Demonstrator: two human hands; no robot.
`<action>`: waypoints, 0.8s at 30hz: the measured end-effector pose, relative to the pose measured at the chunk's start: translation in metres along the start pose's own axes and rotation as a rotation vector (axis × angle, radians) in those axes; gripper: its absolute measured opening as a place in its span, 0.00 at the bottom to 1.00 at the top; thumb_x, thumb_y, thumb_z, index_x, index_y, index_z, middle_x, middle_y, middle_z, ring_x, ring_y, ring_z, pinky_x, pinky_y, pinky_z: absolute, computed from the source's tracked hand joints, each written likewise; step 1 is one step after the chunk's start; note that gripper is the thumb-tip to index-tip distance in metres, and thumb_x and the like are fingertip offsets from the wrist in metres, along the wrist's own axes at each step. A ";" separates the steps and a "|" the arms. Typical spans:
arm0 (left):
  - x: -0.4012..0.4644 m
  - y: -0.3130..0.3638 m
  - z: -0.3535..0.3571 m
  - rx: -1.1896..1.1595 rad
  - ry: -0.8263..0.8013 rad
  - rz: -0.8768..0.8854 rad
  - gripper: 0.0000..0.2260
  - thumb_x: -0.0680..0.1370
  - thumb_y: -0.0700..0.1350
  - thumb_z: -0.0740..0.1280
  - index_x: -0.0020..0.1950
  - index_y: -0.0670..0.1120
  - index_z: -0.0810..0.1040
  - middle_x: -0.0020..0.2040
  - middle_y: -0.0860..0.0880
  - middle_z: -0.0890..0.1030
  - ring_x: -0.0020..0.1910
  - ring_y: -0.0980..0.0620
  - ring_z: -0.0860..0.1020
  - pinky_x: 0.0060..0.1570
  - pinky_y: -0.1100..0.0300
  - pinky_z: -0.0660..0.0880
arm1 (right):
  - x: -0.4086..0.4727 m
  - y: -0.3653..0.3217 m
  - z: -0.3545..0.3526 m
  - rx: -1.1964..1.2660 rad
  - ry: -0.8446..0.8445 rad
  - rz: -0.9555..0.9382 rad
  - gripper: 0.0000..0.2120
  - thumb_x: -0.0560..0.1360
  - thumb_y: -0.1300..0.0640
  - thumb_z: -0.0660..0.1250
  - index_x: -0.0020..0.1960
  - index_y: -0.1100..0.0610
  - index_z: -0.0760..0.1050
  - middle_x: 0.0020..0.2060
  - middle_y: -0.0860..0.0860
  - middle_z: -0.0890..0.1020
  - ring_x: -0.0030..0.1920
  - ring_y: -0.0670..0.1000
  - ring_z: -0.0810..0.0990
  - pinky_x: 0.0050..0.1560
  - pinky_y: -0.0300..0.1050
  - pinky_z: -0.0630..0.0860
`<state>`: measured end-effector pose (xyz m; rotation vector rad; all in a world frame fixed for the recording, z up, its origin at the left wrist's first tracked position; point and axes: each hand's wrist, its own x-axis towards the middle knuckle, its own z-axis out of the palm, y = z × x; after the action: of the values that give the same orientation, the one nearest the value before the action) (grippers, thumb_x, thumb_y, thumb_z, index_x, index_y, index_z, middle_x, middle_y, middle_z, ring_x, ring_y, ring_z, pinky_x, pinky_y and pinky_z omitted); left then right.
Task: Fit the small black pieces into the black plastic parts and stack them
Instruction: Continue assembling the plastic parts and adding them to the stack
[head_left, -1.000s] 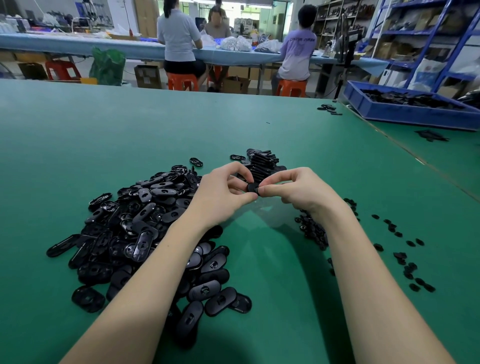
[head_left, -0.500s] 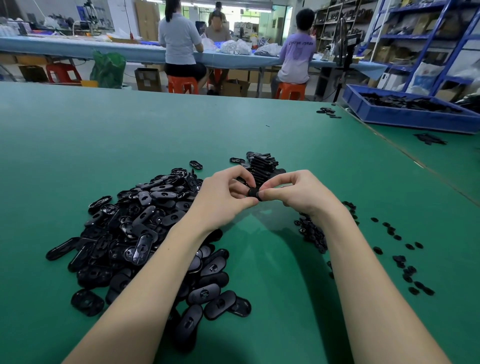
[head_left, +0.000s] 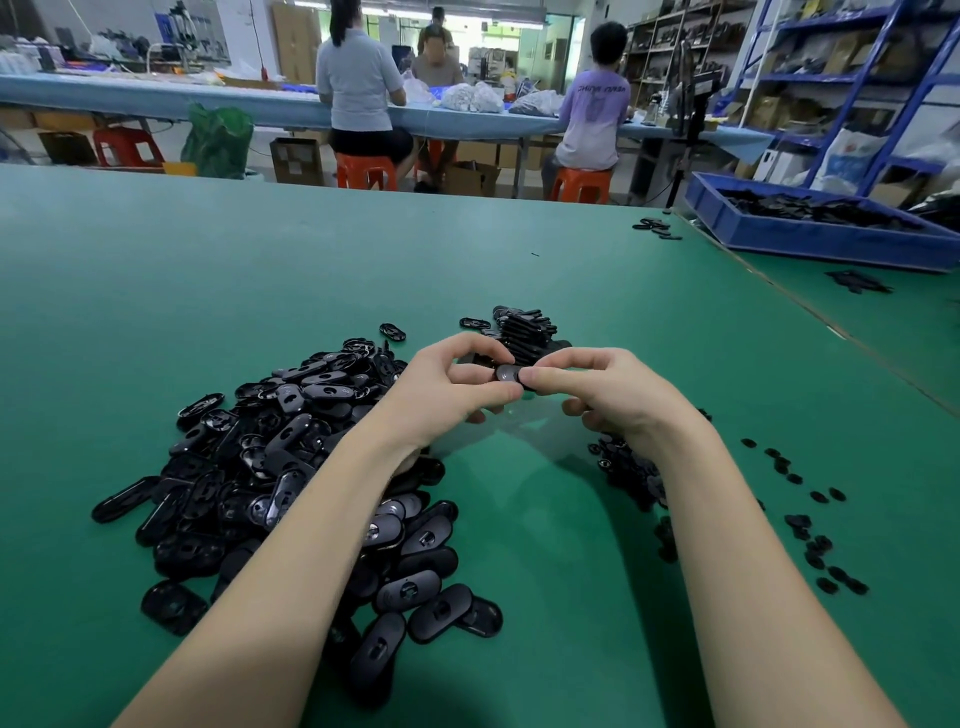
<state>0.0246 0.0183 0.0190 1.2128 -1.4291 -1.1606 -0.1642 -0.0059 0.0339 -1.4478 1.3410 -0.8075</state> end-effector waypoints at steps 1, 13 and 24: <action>0.000 0.000 0.001 -0.039 -0.008 -0.029 0.10 0.75 0.38 0.74 0.54 0.47 0.80 0.39 0.49 0.84 0.36 0.54 0.79 0.39 0.64 0.77 | 0.000 0.001 0.000 0.020 -0.007 -0.004 0.11 0.61 0.42 0.82 0.39 0.44 0.85 0.37 0.44 0.84 0.32 0.45 0.71 0.28 0.35 0.63; 0.003 -0.001 0.005 -0.072 0.097 -0.066 0.05 0.77 0.34 0.70 0.48 0.43 0.81 0.35 0.47 0.83 0.35 0.54 0.81 0.44 0.64 0.81 | 0.004 0.001 0.003 -0.045 0.012 -0.061 0.05 0.70 0.52 0.79 0.39 0.49 0.83 0.34 0.45 0.81 0.27 0.43 0.70 0.27 0.32 0.65; 0.003 -0.006 0.002 -0.089 0.091 -0.083 0.06 0.74 0.34 0.74 0.47 0.44 0.83 0.39 0.46 0.86 0.37 0.53 0.82 0.45 0.64 0.81 | 0.012 0.009 0.011 -0.095 0.073 -0.143 0.05 0.70 0.57 0.77 0.39 0.53 0.82 0.26 0.44 0.72 0.25 0.41 0.67 0.26 0.30 0.63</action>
<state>0.0233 0.0146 0.0132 1.2564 -1.2575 -1.1973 -0.1546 -0.0149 0.0203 -1.6171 1.3577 -0.9066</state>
